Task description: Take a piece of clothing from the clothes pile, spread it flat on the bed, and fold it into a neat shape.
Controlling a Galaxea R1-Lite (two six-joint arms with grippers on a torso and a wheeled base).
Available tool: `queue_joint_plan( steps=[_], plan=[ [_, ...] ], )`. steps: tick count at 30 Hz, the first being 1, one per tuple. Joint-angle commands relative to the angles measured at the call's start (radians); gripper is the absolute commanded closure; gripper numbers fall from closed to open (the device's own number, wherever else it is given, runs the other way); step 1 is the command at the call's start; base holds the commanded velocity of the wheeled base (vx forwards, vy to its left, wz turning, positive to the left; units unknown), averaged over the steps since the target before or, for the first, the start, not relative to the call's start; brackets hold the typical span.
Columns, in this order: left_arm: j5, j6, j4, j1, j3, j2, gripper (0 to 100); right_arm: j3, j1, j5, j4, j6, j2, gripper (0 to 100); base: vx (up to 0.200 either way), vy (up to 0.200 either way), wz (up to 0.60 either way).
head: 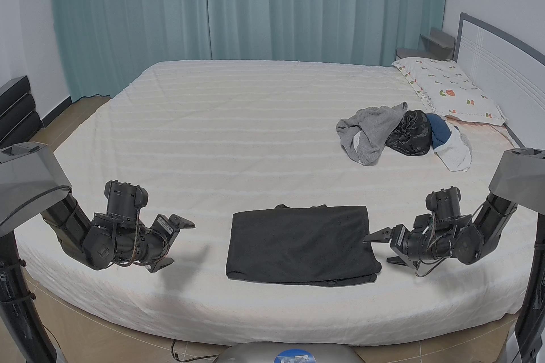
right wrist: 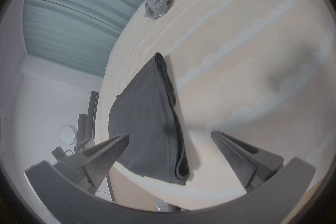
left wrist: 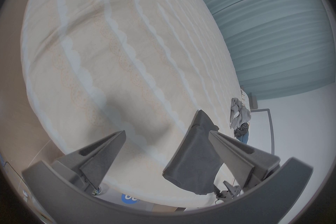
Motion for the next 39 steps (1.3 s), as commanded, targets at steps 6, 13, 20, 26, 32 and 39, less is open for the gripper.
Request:
queue_joint_plan(
  steps=[6,13,20,26,32,39],
  plan=[
    [0.0,-0.002,0.001,0.0,0.001,0.0,0,0.134,0.037,0.005,-0.075,0.003,-0.047,100,0.0,0.0,0.0],
    [0.0,-0.001,-0.001,0.0,0.0,0.0,0,0.154,0.031,0.002,-0.074,-0.003,-0.053,100,0.0,0.0,0.0],
    [0.0,-0.004,0.001,0.0,0.0,-0.001,0,0.18,0.03,-0.01,-0.075,-0.005,-0.07,100,0.0,0.0,0.0],
    [0.0,-0.005,0.001,0.0,0.0,-0.001,0,0.184,0.033,-0.022,-0.067,-0.005,-0.07,0,0.0,0.0,0.0],
    [0.0,-0.025,0.003,0.001,-0.013,-0.001,0,0.2,0.005,-0.019,-0.077,0.022,-0.125,0,0.0,0.0,0.0],
    [-0.001,-0.05,0.003,0.0,-0.014,-0.011,0,0.197,-0.048,-0.015,-0.078,0.078,-0.122,0,0.0,-0.171,0.0]
  ],
)
